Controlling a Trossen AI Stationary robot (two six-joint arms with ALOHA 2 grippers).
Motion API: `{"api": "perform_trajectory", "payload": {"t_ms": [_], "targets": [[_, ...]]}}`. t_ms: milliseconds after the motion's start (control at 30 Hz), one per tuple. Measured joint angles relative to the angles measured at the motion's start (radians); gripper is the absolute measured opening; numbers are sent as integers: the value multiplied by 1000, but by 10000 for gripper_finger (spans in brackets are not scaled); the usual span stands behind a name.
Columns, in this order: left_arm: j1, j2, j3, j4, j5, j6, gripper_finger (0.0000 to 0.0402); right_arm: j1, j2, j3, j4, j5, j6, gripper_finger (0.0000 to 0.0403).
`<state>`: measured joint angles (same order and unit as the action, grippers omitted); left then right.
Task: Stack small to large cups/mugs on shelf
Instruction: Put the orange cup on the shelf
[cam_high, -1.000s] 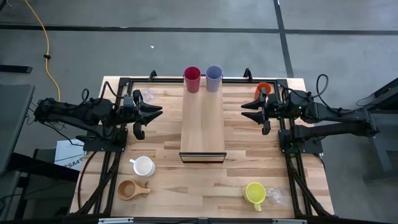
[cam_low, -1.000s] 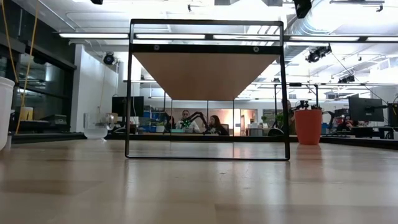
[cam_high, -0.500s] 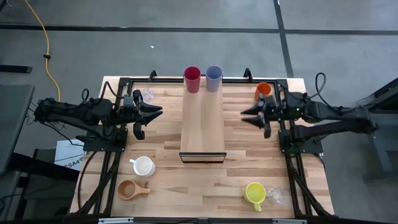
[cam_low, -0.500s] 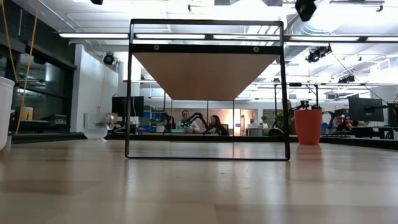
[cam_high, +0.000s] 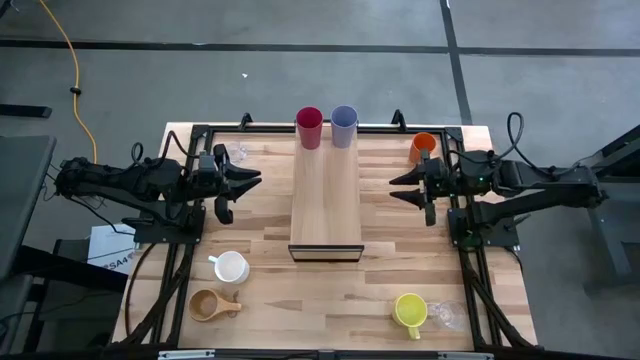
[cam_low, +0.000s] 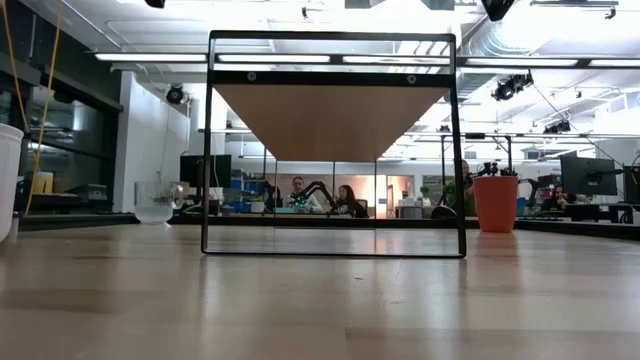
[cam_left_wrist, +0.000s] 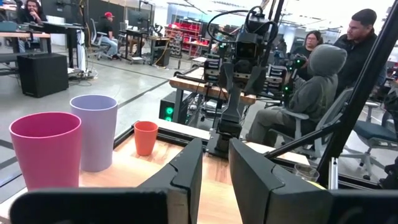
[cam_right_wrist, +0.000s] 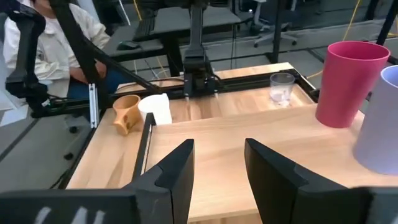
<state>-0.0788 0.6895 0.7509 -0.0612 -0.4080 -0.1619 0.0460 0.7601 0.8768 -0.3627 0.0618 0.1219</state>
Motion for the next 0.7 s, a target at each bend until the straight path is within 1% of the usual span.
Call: {"api": "perform_trajectory", "payload": {"t_ms": [67,100,133,200,233,267,333,400,467,533,600,700], "targets": [[0,0,0,0,-5,0,69,0,0,0,-7,35,19,133],[0,0,0,0,-5,0,69,0,5,0,-16,89,69,133],[0,0,0,0,-5,0,69,0,12,0,-31,175,152,133],[0,0,0,0,-5,0,69,-34,36,0,-102,353,379,133],[0,0,0,0,-5,0,69,-65,50,0,-156,408,491,133],[0,0,0,0,-5,0,69,-104,63,3,-216,429,595,133],[0,0,0,0,-7,0,69,-202,97,35,-348,424,781,133],[0,0,0,0,-10,0,69,-302,137,73,-470,402,907,133],[0,0,0,-1,-12,0,69,-396,183,105,-562,399,928,133],[0,0,0,-1,-12,0,69,-483,227,130,-601,399,924,133],[0,0,0,-1,-20,0,69,-562,269,136,-613,396,908,133],[0,0,0,-1,-33,0,69,-660,329,136,-621,350,915,133]]}}
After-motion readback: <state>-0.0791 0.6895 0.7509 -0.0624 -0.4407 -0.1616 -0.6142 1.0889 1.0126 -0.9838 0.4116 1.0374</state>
